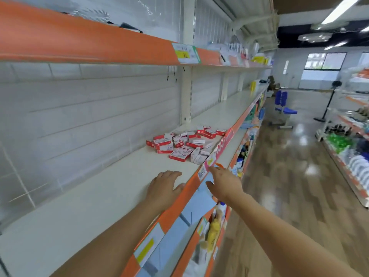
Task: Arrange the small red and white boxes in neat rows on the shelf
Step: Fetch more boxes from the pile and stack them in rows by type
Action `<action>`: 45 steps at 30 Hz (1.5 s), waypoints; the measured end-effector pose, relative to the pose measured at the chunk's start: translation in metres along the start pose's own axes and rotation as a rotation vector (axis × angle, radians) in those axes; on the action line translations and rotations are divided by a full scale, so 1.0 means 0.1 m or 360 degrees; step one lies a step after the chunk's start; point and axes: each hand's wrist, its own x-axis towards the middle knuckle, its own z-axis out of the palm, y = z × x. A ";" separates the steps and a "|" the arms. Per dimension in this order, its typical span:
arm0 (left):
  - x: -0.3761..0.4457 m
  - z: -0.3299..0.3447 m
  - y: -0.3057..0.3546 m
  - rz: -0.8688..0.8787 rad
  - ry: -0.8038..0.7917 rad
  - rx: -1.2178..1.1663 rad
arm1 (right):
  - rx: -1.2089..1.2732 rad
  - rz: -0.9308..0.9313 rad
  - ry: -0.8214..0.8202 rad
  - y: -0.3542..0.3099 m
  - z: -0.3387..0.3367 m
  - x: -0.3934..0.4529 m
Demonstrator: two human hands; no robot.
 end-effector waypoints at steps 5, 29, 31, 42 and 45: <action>0.50 0.15 0.08 -0.0103 0.0018 0.0013 | -0.0001 -0.0133 0.0001 0.26 -0.04 0.61; 1.71 0.36 -0.32 -0.0087 -0.0123 0.0091 | -0.0149 -0.0584 0.0045 0.30 0.33 2.13; 1.71 0.30 -0.34 -0.0104 -0.0142 0.0176 | -0.0183 -0.0623 0.0068 0.31 0.33 2.15; 1.53 0.23 -0.22 -0.0336 -0.0154 0.0572 | -0.0115 -0.1029 -0.0427 0.37 0.26 2.11; 1.40 0.28 -0.22 -0.0502 -0.0142 0.0456 | -0.0166 -0.1100 -0.0506 0.36 0.23 2.11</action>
